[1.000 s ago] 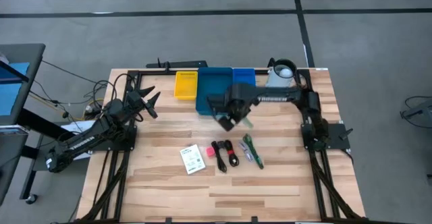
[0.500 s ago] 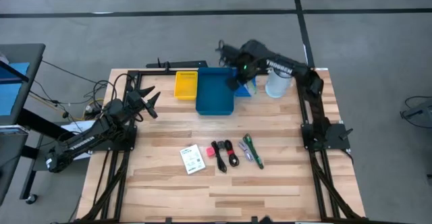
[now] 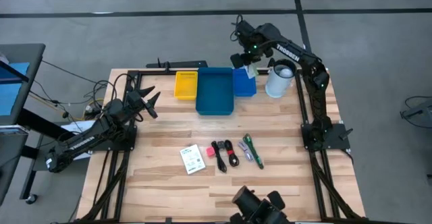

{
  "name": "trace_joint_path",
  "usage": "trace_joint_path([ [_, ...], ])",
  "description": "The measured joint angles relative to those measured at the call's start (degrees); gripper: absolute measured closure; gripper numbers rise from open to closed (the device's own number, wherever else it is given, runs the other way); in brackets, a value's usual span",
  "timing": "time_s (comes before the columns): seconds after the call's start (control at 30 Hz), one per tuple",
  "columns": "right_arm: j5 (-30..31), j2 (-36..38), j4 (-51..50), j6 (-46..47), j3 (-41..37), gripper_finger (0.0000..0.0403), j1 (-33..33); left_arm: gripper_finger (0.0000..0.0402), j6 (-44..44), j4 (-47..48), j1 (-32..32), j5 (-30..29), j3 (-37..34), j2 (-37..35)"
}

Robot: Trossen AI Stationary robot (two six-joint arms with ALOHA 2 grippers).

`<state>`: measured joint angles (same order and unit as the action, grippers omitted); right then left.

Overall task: Pick and place items into bin
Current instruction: Put the right white card reader box into the blue bin

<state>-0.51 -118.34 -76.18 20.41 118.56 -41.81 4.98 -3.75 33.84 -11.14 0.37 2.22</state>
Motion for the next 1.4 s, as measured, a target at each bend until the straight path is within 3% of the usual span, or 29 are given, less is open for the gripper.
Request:
trace_joint_path([
  [1.4, 1.0, 0.0, 1.7, 2.1, -2.5, 0.0352, 2.8, 0.0236, 0.0, 0.0, 0.0, 0.0, 0.0, 0.0],
])
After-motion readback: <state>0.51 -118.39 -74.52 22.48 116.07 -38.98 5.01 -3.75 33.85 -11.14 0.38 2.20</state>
